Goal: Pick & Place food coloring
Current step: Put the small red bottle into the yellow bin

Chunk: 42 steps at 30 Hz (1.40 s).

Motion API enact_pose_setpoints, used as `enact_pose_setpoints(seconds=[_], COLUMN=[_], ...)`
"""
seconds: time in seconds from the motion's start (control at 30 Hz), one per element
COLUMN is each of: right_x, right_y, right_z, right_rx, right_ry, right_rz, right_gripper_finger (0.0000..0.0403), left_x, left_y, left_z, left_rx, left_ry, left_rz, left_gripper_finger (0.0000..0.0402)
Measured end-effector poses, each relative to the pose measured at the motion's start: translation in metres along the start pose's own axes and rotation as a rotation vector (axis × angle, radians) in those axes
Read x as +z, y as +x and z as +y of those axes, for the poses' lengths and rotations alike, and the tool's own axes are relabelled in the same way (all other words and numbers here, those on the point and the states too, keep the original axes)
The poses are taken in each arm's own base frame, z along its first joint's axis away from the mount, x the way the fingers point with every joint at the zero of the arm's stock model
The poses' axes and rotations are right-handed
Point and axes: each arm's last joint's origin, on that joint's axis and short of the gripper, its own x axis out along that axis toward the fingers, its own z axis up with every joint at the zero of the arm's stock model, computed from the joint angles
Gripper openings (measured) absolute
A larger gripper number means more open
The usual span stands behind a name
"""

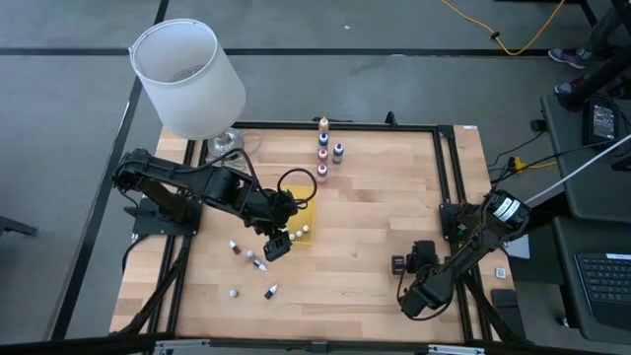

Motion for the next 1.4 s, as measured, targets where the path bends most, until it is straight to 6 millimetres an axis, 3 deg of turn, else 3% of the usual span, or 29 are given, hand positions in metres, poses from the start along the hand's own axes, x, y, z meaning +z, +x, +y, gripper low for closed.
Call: enact_pose_setpoints(seconds=[0.17, 0.33, 0.53, 0.7, 0.9, 1.23, 1.4], right_x=[-0.001, -0.001, -0.004, 0.001, 0.019, 0.077, 0.11], right_y=[0.0, -0.001, -0.019, -0.052, -0.107, -0.201, -0.241], right_z=[0.001, 0.001, 0.011, 0.021, 0.037, 0.067, 0.074], right_rx=[0.009, 0.012, 0.108, 0.254, 0.425, 0.677, 0.829], right_ry=[0.002, 0.0, -0.06, -0.138, -0.3, -0.555, -0.69], right_rz=[0.007, 0.011, 0.037, 0.039, 0.06, 0.052, 0.0], right_gripper_finger=[0.0078, 0.009, 0.0083, 0.0077, 0.0091, 0.0087, 0.0089], left_x=[0.0, 0.0, 0.002, 0.005, 0.015, 0.036, 0.04], left_y=[0.0, 0.0, 0.0, 0.0, 0.0, -0.006, -0.008], left_z=[0.0, 0.0, 0.002, 0.002, 0.001, -0.008, -0.012], left_rx=[0.001, 0.015, 0.027, 0.024, -0.032, -0.111, -0.204], left_ry=[0.0, 0.012, 0.048, 0.077, 0.07, -0.086, -0.149], left_rz=[-0.001, -0.013, -0.028, -0.051, -0.113, -0.365, -0.369], left_gripper_finger=[0.0253, 0.0253, 0.0253, 0.0253, 0.0253, 0.0253, 0.0253])
